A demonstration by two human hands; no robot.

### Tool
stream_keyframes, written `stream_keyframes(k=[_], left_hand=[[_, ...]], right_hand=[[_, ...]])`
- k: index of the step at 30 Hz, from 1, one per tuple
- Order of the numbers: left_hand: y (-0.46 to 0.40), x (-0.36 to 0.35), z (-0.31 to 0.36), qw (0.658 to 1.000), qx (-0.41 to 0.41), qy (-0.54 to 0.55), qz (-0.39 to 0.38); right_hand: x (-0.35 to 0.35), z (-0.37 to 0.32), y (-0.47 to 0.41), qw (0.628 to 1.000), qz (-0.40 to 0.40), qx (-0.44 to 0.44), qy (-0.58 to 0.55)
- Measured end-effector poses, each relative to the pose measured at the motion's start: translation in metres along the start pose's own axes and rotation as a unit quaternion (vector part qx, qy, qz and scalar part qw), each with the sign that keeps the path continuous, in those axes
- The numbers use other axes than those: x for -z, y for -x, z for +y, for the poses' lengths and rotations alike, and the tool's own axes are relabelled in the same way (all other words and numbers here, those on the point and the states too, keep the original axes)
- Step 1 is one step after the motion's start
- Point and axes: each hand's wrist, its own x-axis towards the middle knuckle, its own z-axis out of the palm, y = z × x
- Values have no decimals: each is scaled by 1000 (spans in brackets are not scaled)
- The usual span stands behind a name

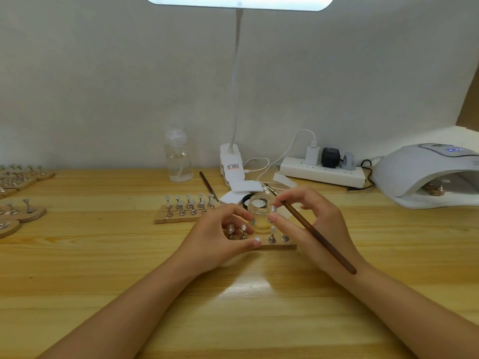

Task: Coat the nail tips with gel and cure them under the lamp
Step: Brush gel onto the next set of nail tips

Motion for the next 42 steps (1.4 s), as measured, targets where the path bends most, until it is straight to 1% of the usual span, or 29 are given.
stream_keyframes(k=[4,8,11,20,25,32,39,42], left_hand=[[1,1,-1,1000,-9,-12,-13],[2,0,-1,999,-36,-30,-8],[2,0,0,998,-50,-31,-9],[2,0,2,998,-55,-10,-13],[1,0,1,998,-62,-11,-11],[2,0,2,997,-68,-18,-11],[2,0,1,998,-57,-31,-3],[2,0,0,998,-54,-33,0]], right_hand=[[-5,0,4,999,-26,23,15],[-8,1,7,995,-55,56,62],[-9,1,7,993,-65,58,73],[-9,1,7,992,-95,48,67],[-9,3,6,989,-112,42,82],[-7,2,7,989,-113,42,91],[8,4,5,995,-54,61,64],[10,8,5,993,-78,54,73]])
